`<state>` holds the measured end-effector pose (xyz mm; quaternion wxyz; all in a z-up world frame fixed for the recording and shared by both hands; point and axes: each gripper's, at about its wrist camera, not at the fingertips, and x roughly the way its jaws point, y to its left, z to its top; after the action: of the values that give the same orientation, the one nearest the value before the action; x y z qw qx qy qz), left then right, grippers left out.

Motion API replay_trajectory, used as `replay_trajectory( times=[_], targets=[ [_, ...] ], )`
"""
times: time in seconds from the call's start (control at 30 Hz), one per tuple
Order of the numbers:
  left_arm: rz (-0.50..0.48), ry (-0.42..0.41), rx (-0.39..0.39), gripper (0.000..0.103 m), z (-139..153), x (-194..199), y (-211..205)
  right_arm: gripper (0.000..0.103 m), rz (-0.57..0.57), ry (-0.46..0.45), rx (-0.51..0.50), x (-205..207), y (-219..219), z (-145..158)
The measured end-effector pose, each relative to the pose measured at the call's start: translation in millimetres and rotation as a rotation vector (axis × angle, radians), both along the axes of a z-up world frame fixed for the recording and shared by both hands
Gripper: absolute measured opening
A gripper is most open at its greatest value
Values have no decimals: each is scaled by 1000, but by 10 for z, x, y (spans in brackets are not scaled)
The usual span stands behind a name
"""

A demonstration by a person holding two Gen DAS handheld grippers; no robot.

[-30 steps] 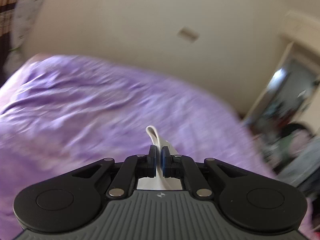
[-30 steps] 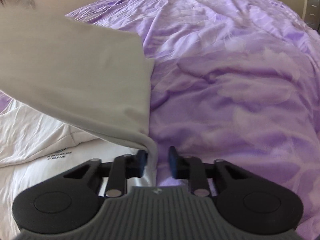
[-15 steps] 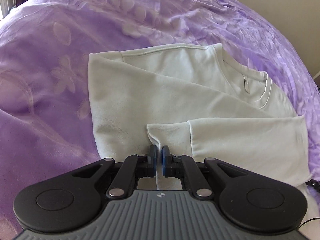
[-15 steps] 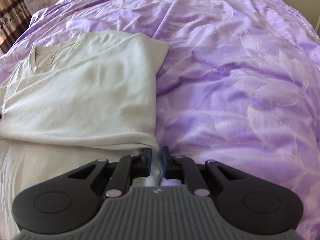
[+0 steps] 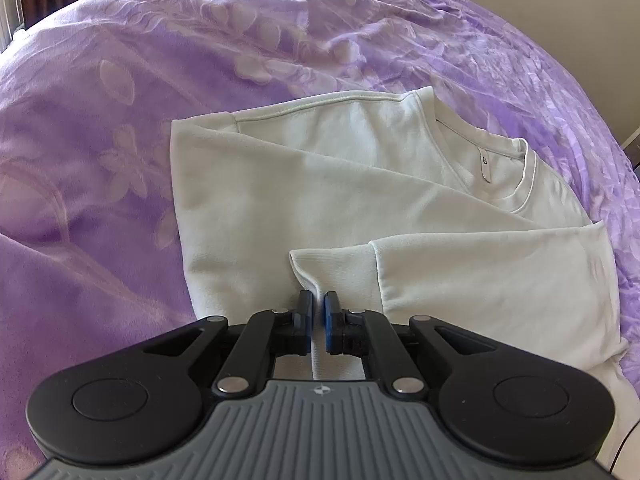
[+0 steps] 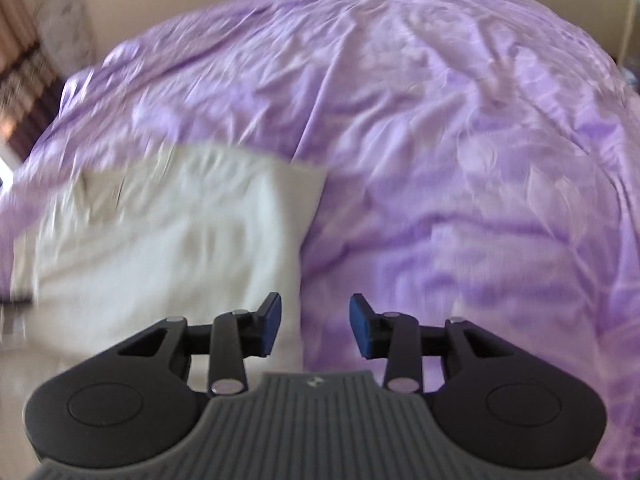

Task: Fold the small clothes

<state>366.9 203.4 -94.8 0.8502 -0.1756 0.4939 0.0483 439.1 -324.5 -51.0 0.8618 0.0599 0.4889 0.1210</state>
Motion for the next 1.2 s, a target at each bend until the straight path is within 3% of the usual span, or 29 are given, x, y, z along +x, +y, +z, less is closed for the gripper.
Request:
replay_trajectory(
  times=[0.2,0.3,0.4,0.47,0.53,0.63,0.7,0.83,0.87,0.9,1.07,1.17,1.2],
  targets=[
    [0,-27,-28,5,5,-27,42,34,-170,31,256,670,-134,-318],
    [-8,-96,-52,5,129,-91,51,34,-200,31,294,889,-112,-481],
    [-49,-186,-85,4,442,-183,7,34,-198,33,294,1007,-71,-584],
    [-87,-243,-59,4,672,-262,-58,34,-188,24,298,1041,-80,-610],
    [-83,-240,-12,4,757,-292,-71,34,-190,28,314,1063,-104,-629],
    [-59,-148,51,4,504,-213,19,34,-193,24,322,1105,-117,-669],
    [-27,-85,25,4,259,-179,123,34,-212,23,334,1123,-131,-702],
    [-4,-72,-7,4,13,-202,183,33,-236,58,401,1192,-150,-818],
    [-6,-73,-4,4,-1,-202,177,26,-235,65,412,1201,-145,-840],
    [-7,-72,-3,4,-8,-210,179,0,-224,66,409,1211,-123,-849],
    [-34,-33,53,5,-31,-160,110,0,-205,-41,240,1201,24,-692],
    [-43,-25,97,5,-39,-149,31,0,-239,-111,50,1193,81,-578],
    [-44,-25,100,5,-41,-150,24,0,-236,-85,95,1208,9,-569]
  ],
)
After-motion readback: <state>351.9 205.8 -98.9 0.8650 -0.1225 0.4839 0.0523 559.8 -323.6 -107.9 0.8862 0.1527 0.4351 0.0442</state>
